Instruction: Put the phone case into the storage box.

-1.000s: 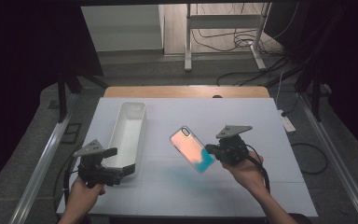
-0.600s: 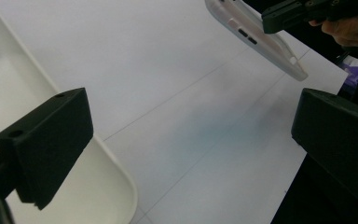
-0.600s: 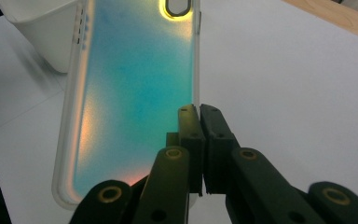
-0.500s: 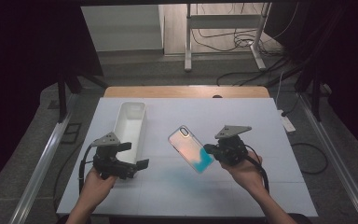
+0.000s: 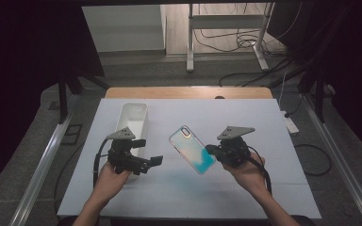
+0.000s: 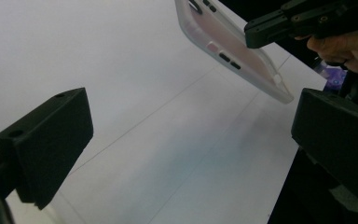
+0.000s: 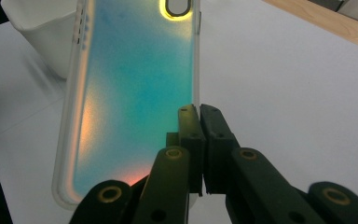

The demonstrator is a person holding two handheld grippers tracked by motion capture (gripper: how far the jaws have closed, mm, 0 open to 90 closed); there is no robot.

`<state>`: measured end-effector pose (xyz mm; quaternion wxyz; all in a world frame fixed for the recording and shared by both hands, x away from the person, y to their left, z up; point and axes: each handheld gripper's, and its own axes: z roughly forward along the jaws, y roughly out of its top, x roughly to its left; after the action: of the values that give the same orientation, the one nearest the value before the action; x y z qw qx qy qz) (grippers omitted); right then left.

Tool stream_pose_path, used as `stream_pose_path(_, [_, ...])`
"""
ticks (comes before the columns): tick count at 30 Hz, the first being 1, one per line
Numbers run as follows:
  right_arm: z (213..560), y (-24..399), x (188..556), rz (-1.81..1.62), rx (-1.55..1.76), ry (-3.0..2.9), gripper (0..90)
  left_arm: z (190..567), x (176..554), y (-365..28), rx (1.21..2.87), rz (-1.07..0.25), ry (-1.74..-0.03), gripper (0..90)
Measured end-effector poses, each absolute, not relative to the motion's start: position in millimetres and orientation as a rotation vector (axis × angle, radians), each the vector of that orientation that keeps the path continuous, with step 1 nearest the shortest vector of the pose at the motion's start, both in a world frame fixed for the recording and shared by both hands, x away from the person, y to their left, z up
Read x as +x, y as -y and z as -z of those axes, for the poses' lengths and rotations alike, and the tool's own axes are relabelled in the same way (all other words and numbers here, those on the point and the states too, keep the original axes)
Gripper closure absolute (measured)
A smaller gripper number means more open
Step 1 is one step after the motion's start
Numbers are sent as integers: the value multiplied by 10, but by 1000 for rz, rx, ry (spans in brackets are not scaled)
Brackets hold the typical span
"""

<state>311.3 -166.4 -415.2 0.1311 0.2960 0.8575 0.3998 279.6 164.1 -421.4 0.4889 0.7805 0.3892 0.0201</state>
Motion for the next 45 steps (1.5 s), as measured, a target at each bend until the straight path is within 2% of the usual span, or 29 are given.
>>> stream_pose_path(45, [4102, 1505, 2999, -1189, 786, -2484, 885, 4266, 3157, -1263, 1860, 106, -949, 0])
